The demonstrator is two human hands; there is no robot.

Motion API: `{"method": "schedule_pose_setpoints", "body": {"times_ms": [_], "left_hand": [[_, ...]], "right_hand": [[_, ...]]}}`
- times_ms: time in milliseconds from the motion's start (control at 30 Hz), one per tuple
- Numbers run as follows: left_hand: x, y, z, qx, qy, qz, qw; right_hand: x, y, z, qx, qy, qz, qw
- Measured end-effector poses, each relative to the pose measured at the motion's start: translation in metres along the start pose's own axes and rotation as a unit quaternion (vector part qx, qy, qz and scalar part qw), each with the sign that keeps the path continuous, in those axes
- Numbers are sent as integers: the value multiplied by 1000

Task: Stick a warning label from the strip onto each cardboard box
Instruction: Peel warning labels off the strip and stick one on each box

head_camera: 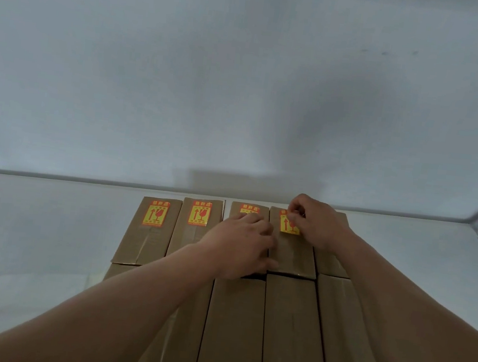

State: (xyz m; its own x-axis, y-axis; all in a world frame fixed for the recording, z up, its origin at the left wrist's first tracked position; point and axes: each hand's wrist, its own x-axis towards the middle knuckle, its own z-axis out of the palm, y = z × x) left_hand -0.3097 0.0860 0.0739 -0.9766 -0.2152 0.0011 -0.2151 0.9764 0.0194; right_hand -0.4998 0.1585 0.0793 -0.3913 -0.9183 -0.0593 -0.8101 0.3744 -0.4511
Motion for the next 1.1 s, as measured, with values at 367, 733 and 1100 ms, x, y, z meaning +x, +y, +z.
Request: {"method": "schedule_pose_setpoints", "body": {"times_ms": [367,733,1100], "left_hand": [[-1,-4,6,-1,-10,3,1000],[0,-5,7,-2,-14,8,1000],[0,-5,8,-4,-25,2,1000]], "right_hand": [[1,-1,8,1,8,-2,1000],[1,2,10,9,13,0,1000],[1,-1,17,-52,29,1,998]]}}
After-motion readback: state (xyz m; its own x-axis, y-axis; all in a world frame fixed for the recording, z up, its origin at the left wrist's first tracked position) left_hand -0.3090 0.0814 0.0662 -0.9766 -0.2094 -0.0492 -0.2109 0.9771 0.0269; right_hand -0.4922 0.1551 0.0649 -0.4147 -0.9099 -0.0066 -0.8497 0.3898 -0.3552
